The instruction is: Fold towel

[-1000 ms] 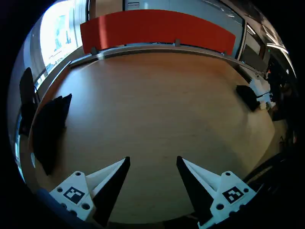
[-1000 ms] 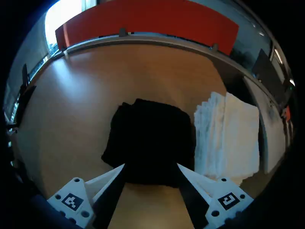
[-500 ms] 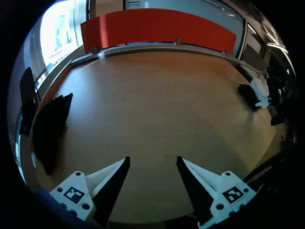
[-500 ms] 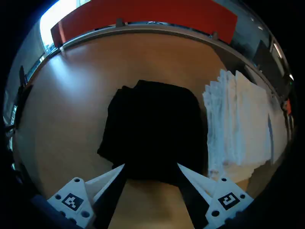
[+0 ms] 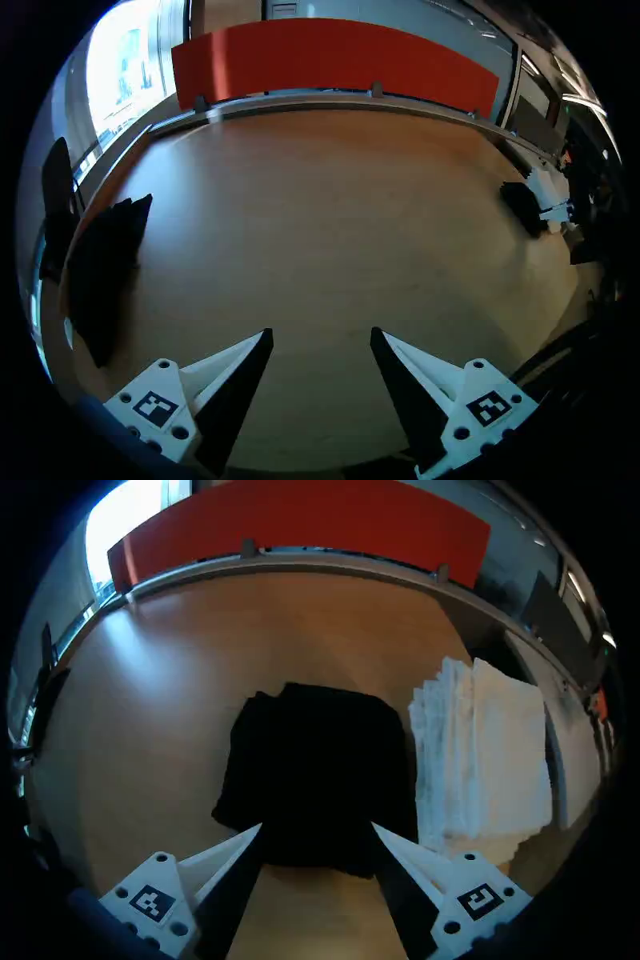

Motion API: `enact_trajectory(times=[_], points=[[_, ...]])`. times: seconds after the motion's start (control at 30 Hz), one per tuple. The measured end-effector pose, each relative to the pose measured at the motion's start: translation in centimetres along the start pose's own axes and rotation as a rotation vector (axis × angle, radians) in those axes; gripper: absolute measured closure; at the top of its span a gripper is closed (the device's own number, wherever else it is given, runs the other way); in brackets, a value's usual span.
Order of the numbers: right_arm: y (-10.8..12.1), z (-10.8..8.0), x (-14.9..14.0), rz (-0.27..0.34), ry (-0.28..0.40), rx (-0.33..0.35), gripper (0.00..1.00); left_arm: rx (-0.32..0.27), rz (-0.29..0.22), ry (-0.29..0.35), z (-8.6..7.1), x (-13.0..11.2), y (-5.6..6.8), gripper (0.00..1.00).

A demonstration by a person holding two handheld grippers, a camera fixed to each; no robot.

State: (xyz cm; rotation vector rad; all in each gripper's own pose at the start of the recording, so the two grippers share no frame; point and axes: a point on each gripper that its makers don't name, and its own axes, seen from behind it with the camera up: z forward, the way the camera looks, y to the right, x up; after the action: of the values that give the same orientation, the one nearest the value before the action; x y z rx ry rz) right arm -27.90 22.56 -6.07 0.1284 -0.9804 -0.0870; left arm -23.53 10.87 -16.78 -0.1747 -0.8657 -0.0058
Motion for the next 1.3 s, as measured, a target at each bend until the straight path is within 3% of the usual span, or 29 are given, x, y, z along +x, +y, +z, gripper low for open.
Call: enact_trajectory(times=[0.3,0.67,0.97,1.3], points=[[-0.3,-1.4,2.3,0.027,0.096,-0.023,0.15,0.003,-0.022,0.015,0.2,0.6,-0.2,0.10],[-0.2,-6.5,9.3,0.113,0.398,-0.114,0.15,0.003,-0.062,0.046,0.3,1.9,-0.8,0.10],[-0.6,-11.7,14.6,0.140,0.657,-0.167,0.15,-0.001,-0.066,0.068,0.4,2.8,-0.8,0.10],[-2.0,-13.4,16.6,0.128,0.733,-0.172,0.15,0.008,-0.081,0.119,0.4,4.6,-1.4,0.10]])
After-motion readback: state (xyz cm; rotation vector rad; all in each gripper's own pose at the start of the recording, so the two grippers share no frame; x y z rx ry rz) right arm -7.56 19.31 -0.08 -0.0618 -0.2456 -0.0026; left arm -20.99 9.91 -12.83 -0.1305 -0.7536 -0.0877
